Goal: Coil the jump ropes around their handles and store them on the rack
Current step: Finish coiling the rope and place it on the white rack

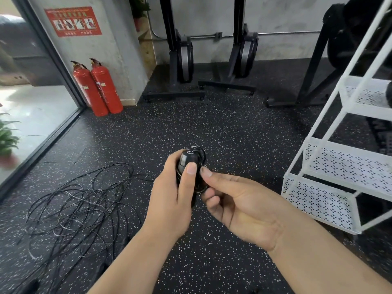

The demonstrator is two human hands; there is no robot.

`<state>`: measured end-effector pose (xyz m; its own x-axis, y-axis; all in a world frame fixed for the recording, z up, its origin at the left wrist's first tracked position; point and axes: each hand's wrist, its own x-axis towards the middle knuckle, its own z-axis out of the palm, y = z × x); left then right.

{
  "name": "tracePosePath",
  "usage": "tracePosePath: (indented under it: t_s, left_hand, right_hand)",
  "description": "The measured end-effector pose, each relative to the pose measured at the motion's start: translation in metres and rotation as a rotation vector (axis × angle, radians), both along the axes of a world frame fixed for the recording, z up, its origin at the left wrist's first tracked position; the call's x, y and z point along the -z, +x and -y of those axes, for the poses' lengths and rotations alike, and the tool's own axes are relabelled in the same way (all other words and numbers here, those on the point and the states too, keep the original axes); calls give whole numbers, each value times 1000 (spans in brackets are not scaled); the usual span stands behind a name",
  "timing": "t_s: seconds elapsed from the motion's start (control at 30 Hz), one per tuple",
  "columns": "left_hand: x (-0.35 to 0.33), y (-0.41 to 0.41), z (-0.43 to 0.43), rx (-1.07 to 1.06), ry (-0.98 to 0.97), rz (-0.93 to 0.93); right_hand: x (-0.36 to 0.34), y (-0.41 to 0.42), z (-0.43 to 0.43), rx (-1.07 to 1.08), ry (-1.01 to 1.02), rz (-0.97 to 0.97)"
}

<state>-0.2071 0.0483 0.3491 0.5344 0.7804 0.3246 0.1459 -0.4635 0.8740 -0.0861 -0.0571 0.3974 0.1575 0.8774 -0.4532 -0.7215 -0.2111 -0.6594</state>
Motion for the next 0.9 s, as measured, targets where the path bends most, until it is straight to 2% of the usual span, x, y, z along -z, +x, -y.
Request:
tracePosePath:
  t_s: [0.13,0.43,0.67,0.73,0.9]
  left_hand:
    - [0,-3,-2,4,40,-22]
    - [1,-5,-7,28,127,-110]
    - [-2,-5,-5,29,168,-79]
    - [-1,-5,-4,28,165,-79]
    - [3,-2,-1,-12,171,-76]
  right_hand:
    - [8,-13,-3,159,-4,44]
    - [9,-28,-1,351,-10,372]
    - [-4,-4,2,112,-80,1186]
    - [-2,-5,2,102,-121,1343]
    - [3,-7,-4,132,-132,1312]
